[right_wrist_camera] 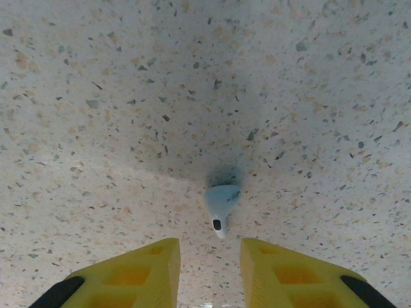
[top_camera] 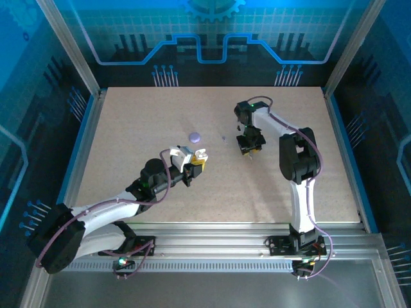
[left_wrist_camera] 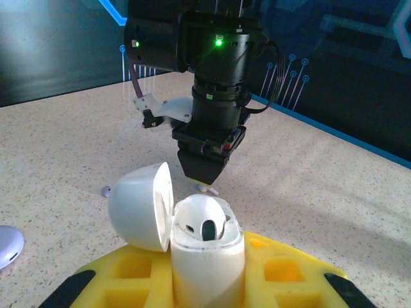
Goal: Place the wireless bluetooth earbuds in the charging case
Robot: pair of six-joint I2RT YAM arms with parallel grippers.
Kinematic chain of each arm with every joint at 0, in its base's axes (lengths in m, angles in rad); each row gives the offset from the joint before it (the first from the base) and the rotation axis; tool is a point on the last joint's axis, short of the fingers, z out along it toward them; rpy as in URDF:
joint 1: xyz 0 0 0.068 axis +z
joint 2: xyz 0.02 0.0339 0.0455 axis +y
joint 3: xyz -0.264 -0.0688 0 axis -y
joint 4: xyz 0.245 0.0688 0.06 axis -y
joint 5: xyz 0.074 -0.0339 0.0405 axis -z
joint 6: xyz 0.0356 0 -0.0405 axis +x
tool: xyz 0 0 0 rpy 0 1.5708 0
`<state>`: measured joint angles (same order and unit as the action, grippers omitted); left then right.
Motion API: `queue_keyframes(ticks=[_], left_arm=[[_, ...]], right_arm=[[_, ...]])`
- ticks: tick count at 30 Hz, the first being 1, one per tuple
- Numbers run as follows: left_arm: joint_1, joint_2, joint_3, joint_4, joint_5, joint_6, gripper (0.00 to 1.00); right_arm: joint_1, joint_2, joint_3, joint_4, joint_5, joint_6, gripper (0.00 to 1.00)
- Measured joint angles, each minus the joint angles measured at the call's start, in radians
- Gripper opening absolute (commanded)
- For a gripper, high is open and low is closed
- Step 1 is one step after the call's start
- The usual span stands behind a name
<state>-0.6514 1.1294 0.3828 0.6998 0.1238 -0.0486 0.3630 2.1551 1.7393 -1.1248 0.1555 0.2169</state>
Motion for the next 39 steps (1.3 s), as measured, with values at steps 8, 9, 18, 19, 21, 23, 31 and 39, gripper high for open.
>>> queue_keyframes(ticks=[8,9,18,19,21,23,31,39], left_arm=[[0.000,0.005,0.000,0.000,0.000,0.000,0.21],[0.000,0.007,0.000,0.000,0.000,0.000,0.21],[0.000,0.010,0.000,0.000,0.000,0.000,0.21],[0.000,0.011,0.000,0.000,0.000,0.000,0.21],[0.000,0.011,0.002,0.000,0.000,0.000,0.21],[0.000,0.014,0.002,0.000,0.000,0.000,0.21],[0.000,0.024,0.002,0.000,0.000,0.000,0.21],[0.000,0.024,0.002,0.000,0.000,0.000,0.21]], right_arm=[[-0.008,0.018,0.000,-0.002,-0.002,-0.002,0.31],[-0.009,0.021,0.000,-0.002,-0.003,-0.002,0.31],[-0.011,0.049,0.000,-0.002,-0.003,-0.002,0.31],[-0.011,0.050,0.000,-0.002,-0.003,-0.002,0.31],[-0.011,0.051,0.000,-0.002,-0.006,-0.002,0.31],[-0.011,0.053,0.000,-0.002,-0.006,-0.002,0.30],[-0.013,0.072,0.012,-0.001,-0.007,-0.009,0.29],[-0.023,0.087,0.030,0.000,-0.015,-0.010,0.28]])
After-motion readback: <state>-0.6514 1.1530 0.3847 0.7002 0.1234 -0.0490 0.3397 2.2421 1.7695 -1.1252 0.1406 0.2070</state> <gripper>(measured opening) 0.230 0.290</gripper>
